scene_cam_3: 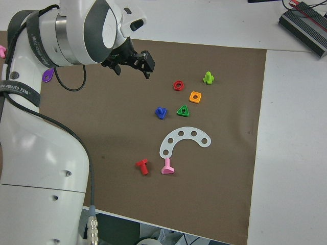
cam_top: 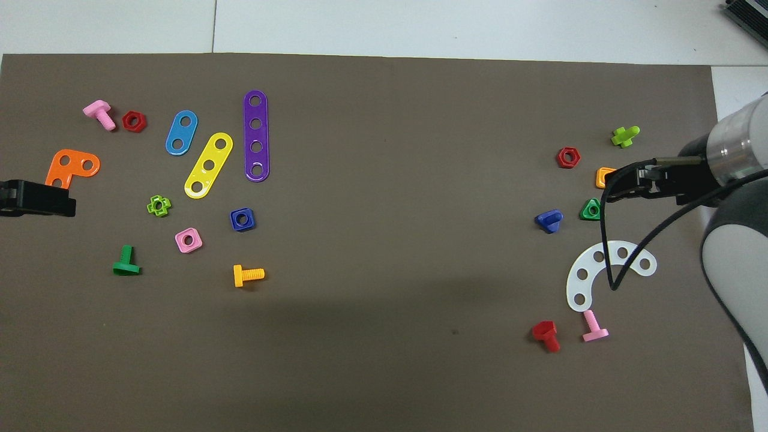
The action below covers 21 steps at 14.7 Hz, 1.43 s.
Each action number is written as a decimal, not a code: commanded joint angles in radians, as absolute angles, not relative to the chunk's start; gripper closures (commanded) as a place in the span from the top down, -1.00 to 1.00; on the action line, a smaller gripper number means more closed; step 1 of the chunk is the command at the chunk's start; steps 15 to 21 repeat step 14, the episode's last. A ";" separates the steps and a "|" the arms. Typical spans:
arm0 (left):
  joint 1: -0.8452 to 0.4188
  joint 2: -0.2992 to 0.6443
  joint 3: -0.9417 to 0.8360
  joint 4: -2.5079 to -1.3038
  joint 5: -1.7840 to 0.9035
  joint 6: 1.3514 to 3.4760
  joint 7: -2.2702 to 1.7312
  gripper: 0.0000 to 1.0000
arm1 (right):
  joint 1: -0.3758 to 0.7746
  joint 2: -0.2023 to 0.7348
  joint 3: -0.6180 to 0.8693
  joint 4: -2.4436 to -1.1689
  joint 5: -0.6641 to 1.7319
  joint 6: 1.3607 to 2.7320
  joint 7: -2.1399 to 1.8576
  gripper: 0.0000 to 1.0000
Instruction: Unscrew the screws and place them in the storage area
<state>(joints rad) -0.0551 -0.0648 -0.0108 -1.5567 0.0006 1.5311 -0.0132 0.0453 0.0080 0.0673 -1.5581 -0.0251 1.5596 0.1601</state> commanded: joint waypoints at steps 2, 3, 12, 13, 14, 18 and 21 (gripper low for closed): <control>-0.058 -0.063 -0.011 -1.543 0.018 1.490 -0.002 1.00 | 0.034 -0.029 0.071 -1.578 -0.008 1.536 0.089 1.00; -0.058 -0.069 -0.011 -1.555 0.023 1.488 -0.002 1.00 | 0.034 -0.029 0.071 -1.578 -0.008 1.536 0.089 1.00; -0.058 -0.081 -0.012 -1.582 0.023 1.500 -0.002 1.00 | 0.035 -0.031 0.072 -1.585 -0.008 1.540 0.092 1.00; -0.058 -0.081 -0.012 -1.582 0.025 1.500 -0.002 1.00 | 0.035 -0.031 0.072 -1.585 -0.008 1.542 0.092 1.00; -0.058 -0.081 -0.012 -1.582 0.023 1.502 -0.002 1.00 | 0.035 -0.031 0.072 -1.586 -0.008 1.542 0.091 1.00; -0.058 -0.081 -0.012 -1.582 0.023 1.502 -0.002 1.00 | 0.035 -0.031 0.072 -1.586 -0.008 1.542 0.091 1.00; -0.058 -0.081 -0.012 -1.582 0.023 1.502 -0.002 1.00 | 0.035 -0.031 0.072 -1.586 -0.008 1.542 0.091 1.00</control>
